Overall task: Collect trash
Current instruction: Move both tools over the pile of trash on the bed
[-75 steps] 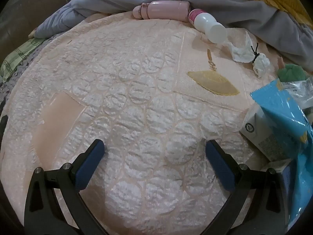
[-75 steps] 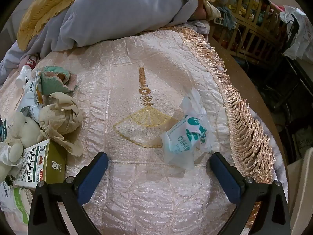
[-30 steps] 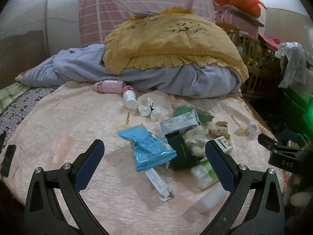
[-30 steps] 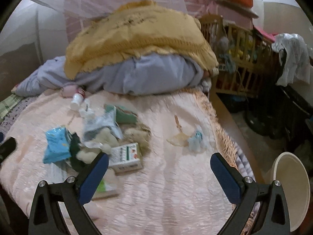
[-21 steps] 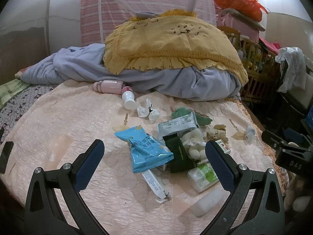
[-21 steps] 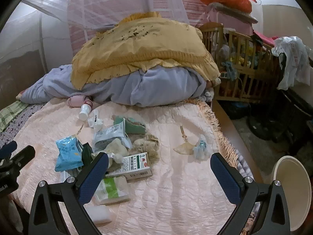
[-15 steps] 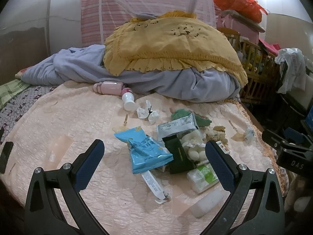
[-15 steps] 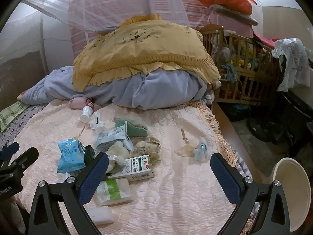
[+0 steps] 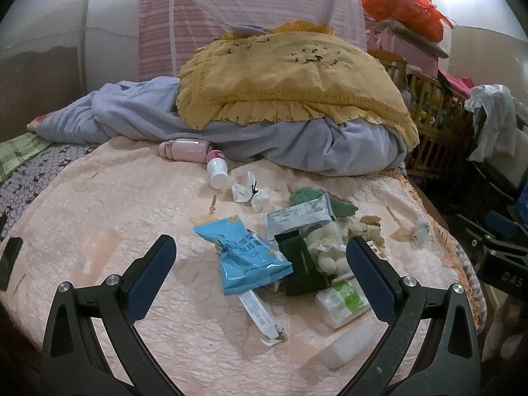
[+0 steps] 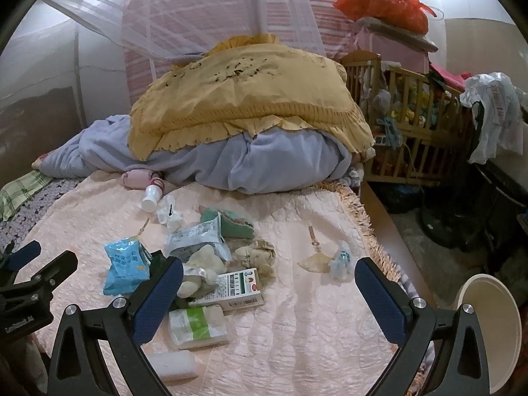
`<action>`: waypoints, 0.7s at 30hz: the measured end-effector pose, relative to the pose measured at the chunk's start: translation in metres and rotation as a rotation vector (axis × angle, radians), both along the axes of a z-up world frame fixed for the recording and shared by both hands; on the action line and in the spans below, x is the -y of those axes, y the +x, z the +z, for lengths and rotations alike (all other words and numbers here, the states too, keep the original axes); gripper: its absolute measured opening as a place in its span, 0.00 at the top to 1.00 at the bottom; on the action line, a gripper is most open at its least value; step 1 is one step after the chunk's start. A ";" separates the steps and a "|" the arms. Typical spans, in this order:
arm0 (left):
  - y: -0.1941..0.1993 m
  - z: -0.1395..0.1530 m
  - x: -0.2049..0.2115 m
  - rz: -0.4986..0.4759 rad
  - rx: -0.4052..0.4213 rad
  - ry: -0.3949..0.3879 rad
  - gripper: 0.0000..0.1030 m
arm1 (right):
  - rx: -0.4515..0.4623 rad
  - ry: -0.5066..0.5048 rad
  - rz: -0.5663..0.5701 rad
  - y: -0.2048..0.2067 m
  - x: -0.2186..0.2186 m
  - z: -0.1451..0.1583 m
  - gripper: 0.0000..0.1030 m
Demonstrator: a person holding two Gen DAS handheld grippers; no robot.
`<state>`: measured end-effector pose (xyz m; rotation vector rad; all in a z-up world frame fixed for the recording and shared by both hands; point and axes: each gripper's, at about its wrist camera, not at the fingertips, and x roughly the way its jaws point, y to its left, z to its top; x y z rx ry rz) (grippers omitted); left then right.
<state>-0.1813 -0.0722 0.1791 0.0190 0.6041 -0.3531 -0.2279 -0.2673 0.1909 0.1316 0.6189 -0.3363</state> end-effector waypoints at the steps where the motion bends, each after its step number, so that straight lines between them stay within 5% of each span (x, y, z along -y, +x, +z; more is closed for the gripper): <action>1: 0.001 -0.001 -0.001 0.001 -0.002 -0.004 0.01 | 0.003 0.002 0.001 0.000 0.000 0.001 0.00; 21: 0.008 -0.006 -0.005 0.030 -0.007 0.008 0.01 | 0.007 0.008 0.057 0.001 -0.005 -0.001 0.00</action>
